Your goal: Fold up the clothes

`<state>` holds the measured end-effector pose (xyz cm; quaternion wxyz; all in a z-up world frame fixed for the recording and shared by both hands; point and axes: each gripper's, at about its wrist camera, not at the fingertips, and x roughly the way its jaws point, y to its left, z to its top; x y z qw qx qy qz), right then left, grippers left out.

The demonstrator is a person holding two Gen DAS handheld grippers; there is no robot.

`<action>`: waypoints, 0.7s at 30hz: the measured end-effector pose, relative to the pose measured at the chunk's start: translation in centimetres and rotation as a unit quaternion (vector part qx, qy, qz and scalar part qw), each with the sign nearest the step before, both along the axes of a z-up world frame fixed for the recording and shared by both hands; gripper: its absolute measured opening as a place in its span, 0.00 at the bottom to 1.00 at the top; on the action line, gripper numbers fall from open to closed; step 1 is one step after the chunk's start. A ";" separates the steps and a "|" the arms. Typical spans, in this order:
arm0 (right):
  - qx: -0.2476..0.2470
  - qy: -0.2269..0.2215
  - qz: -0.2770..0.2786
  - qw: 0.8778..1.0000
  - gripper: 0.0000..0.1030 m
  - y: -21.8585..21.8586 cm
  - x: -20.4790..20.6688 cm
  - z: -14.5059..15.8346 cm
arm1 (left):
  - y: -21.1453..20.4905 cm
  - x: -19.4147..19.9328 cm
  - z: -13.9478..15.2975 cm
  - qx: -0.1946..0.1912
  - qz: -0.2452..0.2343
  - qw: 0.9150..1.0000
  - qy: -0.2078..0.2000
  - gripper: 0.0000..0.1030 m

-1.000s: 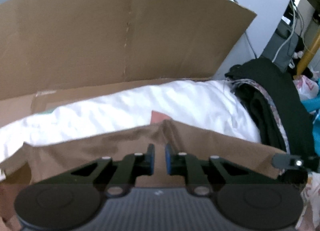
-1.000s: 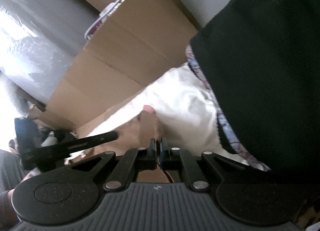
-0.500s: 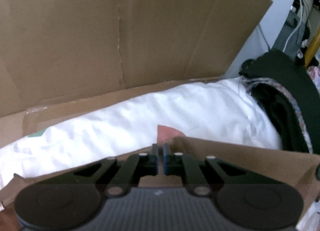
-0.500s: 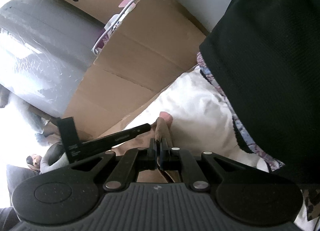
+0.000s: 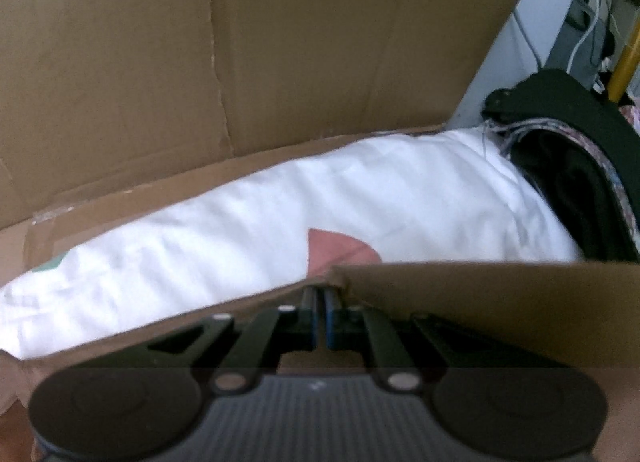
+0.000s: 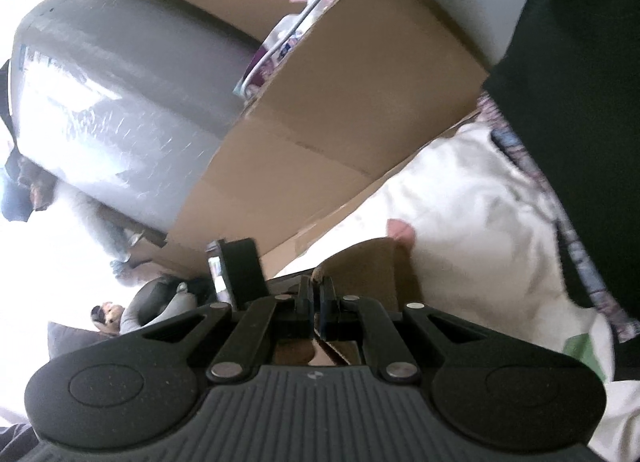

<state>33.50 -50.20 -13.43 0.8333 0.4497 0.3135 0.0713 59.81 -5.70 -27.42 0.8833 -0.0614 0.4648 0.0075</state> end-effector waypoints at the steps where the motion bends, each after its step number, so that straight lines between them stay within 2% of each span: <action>1: 0.006 -0.002 0.005 1.000 0.00 0.3 0.2 0.0 | 0.3 0.1 -0.1 -0.007 0.002 1.000 -0.001 0.05; 4: 0.015 -0.007 0.024 1.000 0.00 1.5 0.7 0.2 | 0.9 0.2 -0.5 -0.025 0.008 1.000 -0.004 0.04; 7: 0.019 -0.009 0.041 0.999 0.00 2.6 1.1 0.3 | 1.0 0.0 -0.4 -0.026 0.002 1.000 -0.007 0.04; 11: 0.020 -0.007 0.056 0.998 0.00 3.6 1.4 0.0 | 1.9 -0.8 0.2 -0.046 0.019 0.999 0.000 0.06; 12: 0.020 -0.006 0.057 0.998 0.00 3.8 1.4 -0.1 | 2.1 -1.1 0.5 -0.049 0.024 0.999 0.001 0.08; 14: 0.020 -0.005 0.059 0.998 0.00 4.0 1.4 -0.2 | 2.8 -2.3 1.2 -0.049 0.035 0.998 -0.003 0.17; 18: 0.018 0.003 0.068 0.998 0.00 4.9 2.1 -0.5 | 5.0 -5.7 2.8 -0.072 0.084 0.994 -0.019 0.20; 21: 0.011 0.010 0.078 0.997 0.00 5.8 2.9 -0.8 | 6.7 -9.1 4.0 -0.093 0.132 0.986 -0.036 0.29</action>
